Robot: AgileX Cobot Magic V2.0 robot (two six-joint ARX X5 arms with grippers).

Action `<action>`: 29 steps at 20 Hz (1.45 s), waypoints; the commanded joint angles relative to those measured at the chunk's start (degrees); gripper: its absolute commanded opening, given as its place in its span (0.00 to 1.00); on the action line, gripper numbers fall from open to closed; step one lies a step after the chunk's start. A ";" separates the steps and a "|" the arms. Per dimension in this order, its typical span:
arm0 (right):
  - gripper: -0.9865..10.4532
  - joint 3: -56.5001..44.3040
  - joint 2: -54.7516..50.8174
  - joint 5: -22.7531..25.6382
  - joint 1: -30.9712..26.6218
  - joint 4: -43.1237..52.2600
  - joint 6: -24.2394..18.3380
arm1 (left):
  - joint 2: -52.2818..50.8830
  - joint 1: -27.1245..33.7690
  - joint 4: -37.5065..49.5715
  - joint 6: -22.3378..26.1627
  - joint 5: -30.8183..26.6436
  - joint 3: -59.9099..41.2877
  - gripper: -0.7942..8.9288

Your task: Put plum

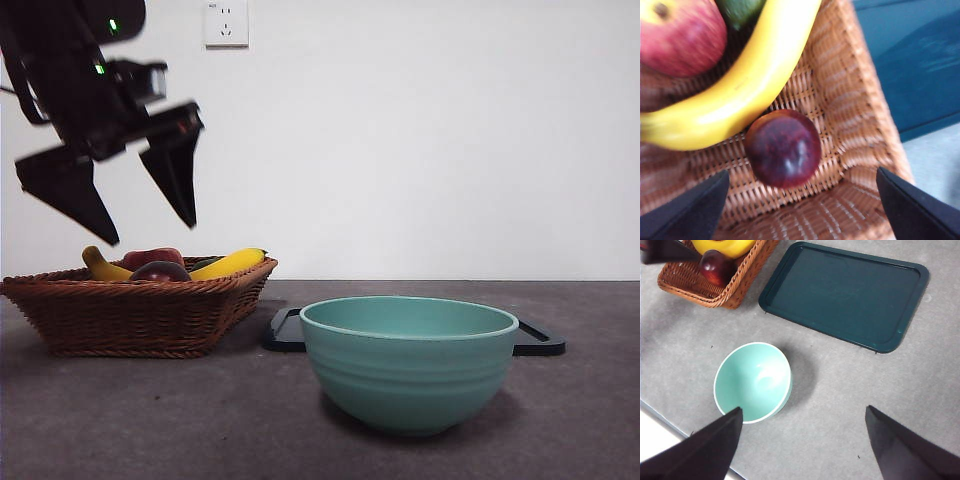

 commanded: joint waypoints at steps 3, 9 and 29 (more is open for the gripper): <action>0.43 1.18 0.44 -0.22 0.13 0.28 -0.02 | 5.18 -0.59 2.45 0.04 -0.39 1.31 0.56; 0.43 1.18 0.44 -0.22 0.13 0.63 -0.02 | 8.13 -0.79 3.74 0.07 -3.02 1.31 0.56; 0.43 1.18 0.44 -0.20 0.13 0.66 -0.04 | 8.04 -1.68 3.69 0.04 -2.97 1.33 0.32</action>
